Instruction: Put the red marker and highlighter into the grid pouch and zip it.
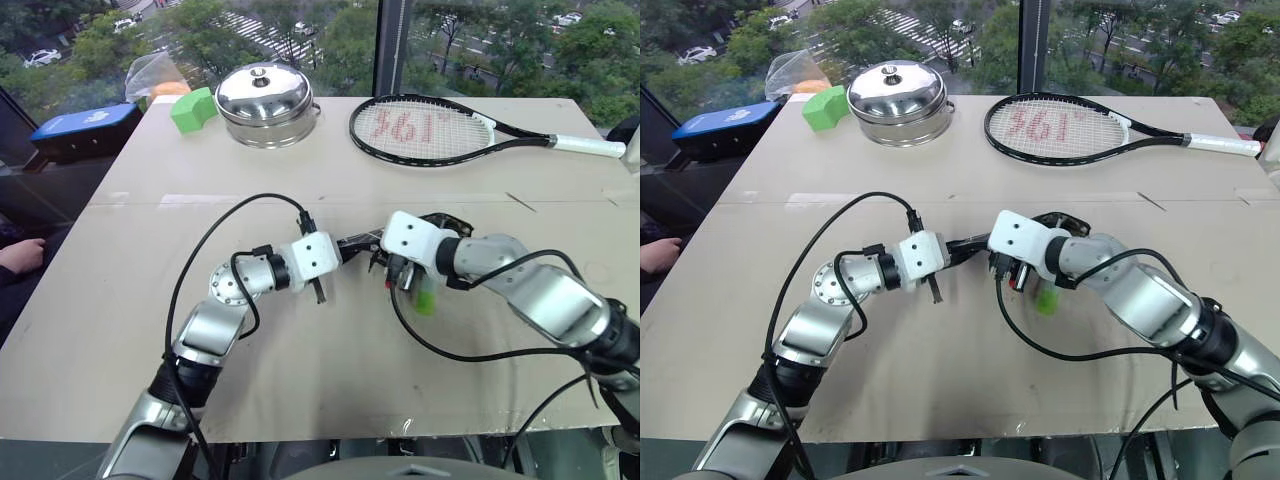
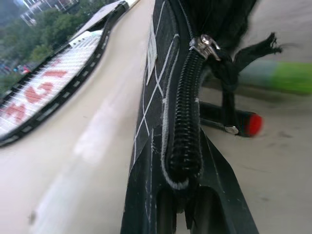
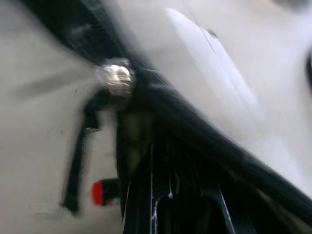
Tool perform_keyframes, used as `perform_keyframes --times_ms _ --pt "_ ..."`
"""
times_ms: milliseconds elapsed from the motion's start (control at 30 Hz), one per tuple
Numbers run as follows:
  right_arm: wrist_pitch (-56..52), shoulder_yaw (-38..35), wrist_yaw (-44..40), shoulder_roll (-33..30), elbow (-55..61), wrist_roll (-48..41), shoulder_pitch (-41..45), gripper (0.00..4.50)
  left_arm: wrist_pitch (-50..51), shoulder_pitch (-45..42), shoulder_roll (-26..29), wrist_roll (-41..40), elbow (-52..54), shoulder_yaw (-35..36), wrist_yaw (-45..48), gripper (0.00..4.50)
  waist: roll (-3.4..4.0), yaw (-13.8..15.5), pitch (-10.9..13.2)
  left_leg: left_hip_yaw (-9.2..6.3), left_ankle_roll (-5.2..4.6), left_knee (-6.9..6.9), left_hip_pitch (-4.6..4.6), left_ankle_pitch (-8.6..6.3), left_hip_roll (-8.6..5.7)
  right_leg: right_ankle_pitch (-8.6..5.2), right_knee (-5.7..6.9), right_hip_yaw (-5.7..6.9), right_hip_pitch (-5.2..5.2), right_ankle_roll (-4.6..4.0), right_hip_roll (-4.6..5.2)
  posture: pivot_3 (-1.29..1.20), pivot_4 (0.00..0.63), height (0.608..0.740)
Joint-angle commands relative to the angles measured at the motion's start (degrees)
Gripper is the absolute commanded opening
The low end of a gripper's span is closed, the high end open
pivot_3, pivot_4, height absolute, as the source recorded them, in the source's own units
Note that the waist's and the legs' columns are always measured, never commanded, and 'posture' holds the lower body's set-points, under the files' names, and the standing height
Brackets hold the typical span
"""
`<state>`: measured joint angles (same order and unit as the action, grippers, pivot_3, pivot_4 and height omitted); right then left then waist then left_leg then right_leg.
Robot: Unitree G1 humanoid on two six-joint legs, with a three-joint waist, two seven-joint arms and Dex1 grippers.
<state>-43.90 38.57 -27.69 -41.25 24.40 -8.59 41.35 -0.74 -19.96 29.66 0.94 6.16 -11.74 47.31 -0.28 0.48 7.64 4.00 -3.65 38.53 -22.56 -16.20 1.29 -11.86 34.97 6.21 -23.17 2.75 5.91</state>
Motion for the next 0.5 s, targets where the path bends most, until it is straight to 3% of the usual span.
perform_keyframes --times_ms 33,133,367,400,500 --pt "9.76 4.17 -1.04 3.1 -7.36 11.34 4.51 0.02 -2.27 -1.64 1.21 0.75 -1.19 1.07 -0.55 0.0 0.0 -0.11 0.0 0.02 0.01 0.0 -0.01 0.01 0.01 0.0 0.0 0.0 0.0 0.0 -0.01 0.0 0.15 0.74" --pt "17.01 5.26 -2.33 5.75 -14.56 18.06 7.87 0.75 -2.81 -2.34 2.11 1.86 -2.4 1.27 -1.17 0.0 0.01 0.03 0.01 0.02 0.06 0.01 -0.03 0.04 0.03 0.0 -0.01 0.04 0.0 0.0 -0.01 0.0 0.15 0.74" --pt "24.32 2.19 -5.82 8.54 -21.88 24.26 9.37 4.22 -2.37 -3.69 3.49 2.95 -4.47 2.14 -2.54 0.0 0.01 0.06 0.01 0.04 0.11 0.0 -0.04 0.06 0.03 0.0 -0.02 0.05 0.0 0.0 -0.01 0.0 0.15 0.74" --pt "25.17 1.73 -6.02 8.91 -22.68 24.94 9.5 4.47 -2.48 -3.92 3.6 2.94 -4.83 2.39 -2.7 0.0 0.01 0.03 0.01 0.04 0.13 0.0 -0.04 0.07 0.03 0.0 -0.02 0.05 0.0 0.0 -0.01 0.0 0.15 0.74" --pt "26.8 0.0 -6.55 9.82 -23.95 26.32 9.6 4.47 -2.99 -4.22 4.07 2.96 -5.82 3.06 -3.22 0.0 0.02 0.01 0.01 0.03 0.16 0.0 -0.04 0.09 0.03 0.0 0.0 0.05 0.0 0.0 -0.02 0.0 0.15 0.74"
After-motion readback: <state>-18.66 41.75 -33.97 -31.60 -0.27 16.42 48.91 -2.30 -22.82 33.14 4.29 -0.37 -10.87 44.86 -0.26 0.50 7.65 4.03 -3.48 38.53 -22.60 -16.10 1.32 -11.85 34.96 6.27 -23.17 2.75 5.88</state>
